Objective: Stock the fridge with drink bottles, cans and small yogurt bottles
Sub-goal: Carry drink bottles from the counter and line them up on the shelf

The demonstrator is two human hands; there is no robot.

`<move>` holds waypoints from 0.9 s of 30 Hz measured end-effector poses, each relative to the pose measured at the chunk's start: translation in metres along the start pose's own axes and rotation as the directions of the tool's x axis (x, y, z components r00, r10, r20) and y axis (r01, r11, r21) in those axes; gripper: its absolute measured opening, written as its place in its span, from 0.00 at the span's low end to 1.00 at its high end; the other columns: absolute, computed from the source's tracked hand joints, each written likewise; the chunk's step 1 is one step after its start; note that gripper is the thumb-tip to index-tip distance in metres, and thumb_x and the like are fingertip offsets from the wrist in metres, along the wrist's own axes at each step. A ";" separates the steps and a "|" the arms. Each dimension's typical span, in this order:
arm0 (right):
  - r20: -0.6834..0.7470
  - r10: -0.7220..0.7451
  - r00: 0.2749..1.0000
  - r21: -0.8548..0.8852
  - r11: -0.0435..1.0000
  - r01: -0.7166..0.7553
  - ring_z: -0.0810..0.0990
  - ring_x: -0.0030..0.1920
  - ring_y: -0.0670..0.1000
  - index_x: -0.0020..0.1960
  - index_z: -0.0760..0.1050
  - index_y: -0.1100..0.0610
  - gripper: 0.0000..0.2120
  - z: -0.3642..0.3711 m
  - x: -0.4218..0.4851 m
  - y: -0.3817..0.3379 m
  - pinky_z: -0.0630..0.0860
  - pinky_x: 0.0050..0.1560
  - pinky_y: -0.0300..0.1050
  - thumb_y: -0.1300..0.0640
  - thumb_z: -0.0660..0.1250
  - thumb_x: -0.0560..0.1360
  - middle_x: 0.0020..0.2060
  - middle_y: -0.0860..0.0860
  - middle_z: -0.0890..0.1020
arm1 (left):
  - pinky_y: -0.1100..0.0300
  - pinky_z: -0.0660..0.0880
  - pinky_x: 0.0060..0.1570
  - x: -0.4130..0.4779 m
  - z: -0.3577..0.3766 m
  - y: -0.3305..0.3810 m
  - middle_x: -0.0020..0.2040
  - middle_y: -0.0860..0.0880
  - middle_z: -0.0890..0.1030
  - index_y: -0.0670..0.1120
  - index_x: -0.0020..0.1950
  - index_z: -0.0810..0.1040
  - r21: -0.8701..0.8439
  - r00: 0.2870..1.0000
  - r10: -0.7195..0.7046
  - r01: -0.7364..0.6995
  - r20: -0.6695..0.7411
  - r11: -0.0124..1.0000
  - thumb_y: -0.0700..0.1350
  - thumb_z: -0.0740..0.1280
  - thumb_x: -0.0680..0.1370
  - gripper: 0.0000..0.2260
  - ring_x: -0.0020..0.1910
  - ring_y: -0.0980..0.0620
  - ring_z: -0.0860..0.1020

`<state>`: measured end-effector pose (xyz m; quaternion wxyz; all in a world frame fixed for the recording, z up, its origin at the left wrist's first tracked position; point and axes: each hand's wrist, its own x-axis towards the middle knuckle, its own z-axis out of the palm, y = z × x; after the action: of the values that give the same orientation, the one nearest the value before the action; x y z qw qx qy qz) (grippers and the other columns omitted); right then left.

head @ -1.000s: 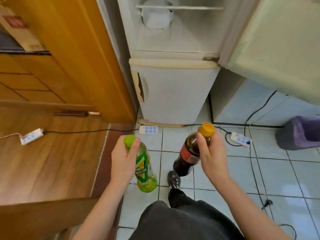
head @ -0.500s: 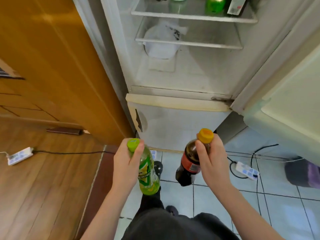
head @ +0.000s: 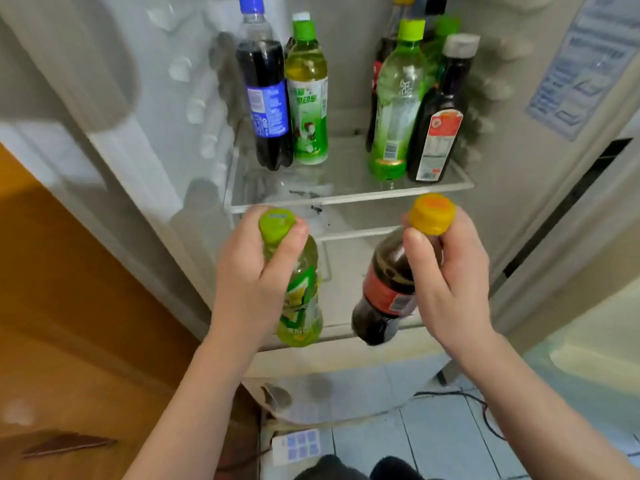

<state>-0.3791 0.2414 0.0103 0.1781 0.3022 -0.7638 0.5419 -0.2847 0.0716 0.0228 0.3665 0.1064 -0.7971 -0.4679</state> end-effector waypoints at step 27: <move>0.021 -0.159 0.987 -0.072 0.985 0.160 0.74 0.41 0.54 0.46 0.72 0.61 0.16 0.134 0.234 0.002 0.64 0.38 0.45 0.47 0.59 0.79 0.40 0.52 0.73 | 0.78 0.65 0.37 0.228 0.024 -0.032 0.37 0.58 0.74 0.50 0.44 0.71 0.221 0.949 0.089 -0.022 -0.301 0.975 0.53 0.64 0.79 0.08 0.37 0.65 0.72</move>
<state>-0.5494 0.0537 0.1026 0.2259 0.3598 -0.7578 0.4952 -0.4684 -0.0463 0.0993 0.4861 0.1948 -0.7785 -0.3460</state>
